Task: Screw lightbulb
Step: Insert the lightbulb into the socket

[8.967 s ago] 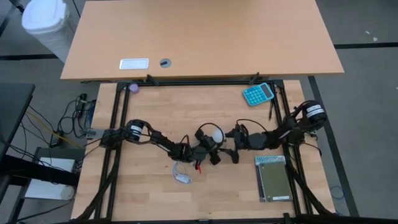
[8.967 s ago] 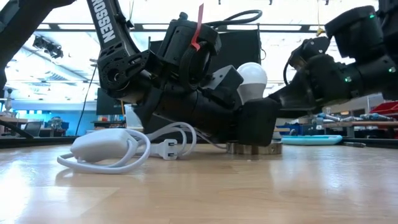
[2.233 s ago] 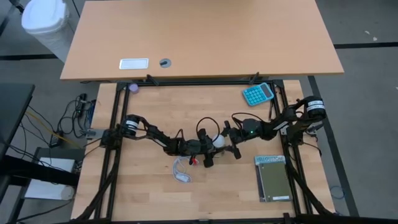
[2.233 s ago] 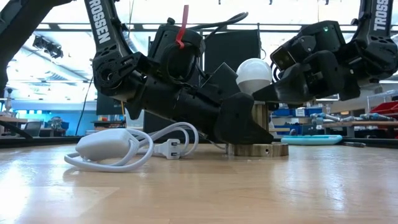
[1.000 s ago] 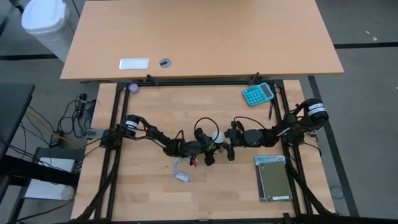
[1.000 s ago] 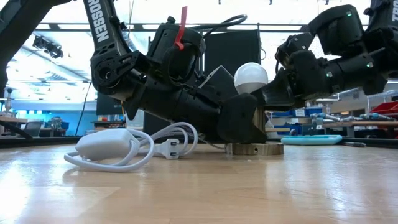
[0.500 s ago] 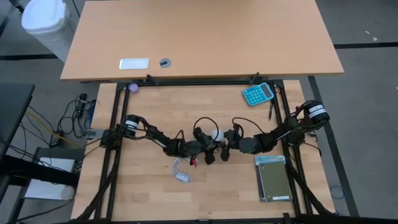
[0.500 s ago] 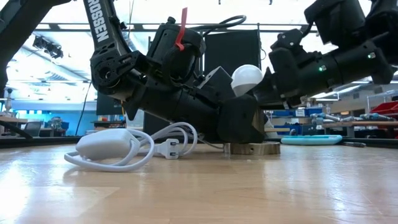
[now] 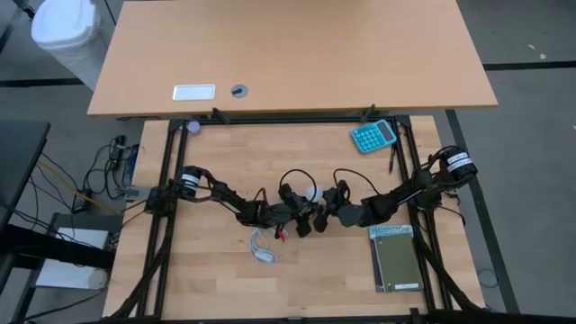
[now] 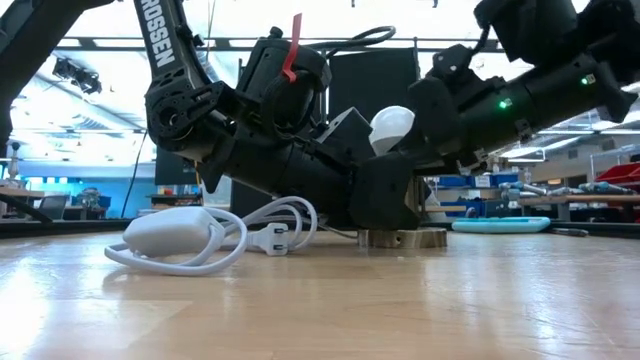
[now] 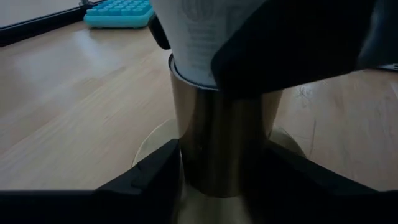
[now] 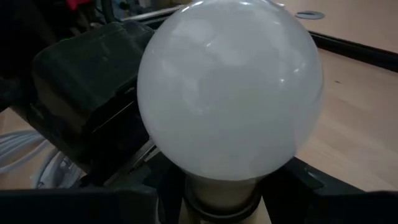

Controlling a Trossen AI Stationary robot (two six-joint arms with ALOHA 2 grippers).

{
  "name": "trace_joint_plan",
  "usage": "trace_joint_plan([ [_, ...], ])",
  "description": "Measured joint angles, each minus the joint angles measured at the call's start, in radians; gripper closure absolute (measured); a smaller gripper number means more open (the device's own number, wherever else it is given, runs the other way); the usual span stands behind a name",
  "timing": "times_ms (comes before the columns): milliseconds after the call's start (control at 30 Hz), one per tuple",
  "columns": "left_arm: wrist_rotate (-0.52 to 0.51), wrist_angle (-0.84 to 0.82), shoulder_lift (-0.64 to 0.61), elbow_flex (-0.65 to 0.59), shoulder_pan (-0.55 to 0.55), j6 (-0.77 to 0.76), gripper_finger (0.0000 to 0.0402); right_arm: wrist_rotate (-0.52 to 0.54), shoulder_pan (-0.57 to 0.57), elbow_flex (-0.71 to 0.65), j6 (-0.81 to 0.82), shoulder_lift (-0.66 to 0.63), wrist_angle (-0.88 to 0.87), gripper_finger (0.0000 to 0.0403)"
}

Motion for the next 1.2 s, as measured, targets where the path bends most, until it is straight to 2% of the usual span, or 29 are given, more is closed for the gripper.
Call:
trace_joint_plan([
  [200, 0.002, -0.002, 0.0, 0.0, 0.0, -0.003, 0.0183, 0.044, 0.019, 0.018, 0.023, 0.0, -0.04, 0.0229],
  [433, 0.002, -0.002, 0.0, 0.0, 0.0, -0.002, 0.0183, 0.024, 0.018, -0.008, -0.015, -0.001, -0.004, 0.0212],
  [533, 0.001, -0.002, 0.0, 0.0, 0.0, -0.002, 0.0183, -0.029, 0.005, -0.027, -0.058, -0.003, 0.038, 0.0182],
  [733, 0.002, -0.004, 0.0, 0.0, 0.002, -0.002, 0.0183, -0.213, -0.043, -0.066, -0.187, -0.004, 0.148, 0.0097],
  [833, 0.005, -0.005, 0.0, 0.0, 0.002, -0.002, 0.0183, -0.271, -0.059, -0.097, -0.253, -0.004, 0.205, 0.0061],
  [933, 0.006, -0.005, 0.0, 0.0, 0.002, -0.002, 0.0183, -0.326, -0.077, -0.117, -0.297, -0.004, 0.231, 0.0049],
  [1200, 0.006, -0.006, 0.0, 0.0, 0.005, 0.001, 0.016, -0.435, -0.119, -0.172, -0.388, -0.004, 0.318, 0.0056],
])
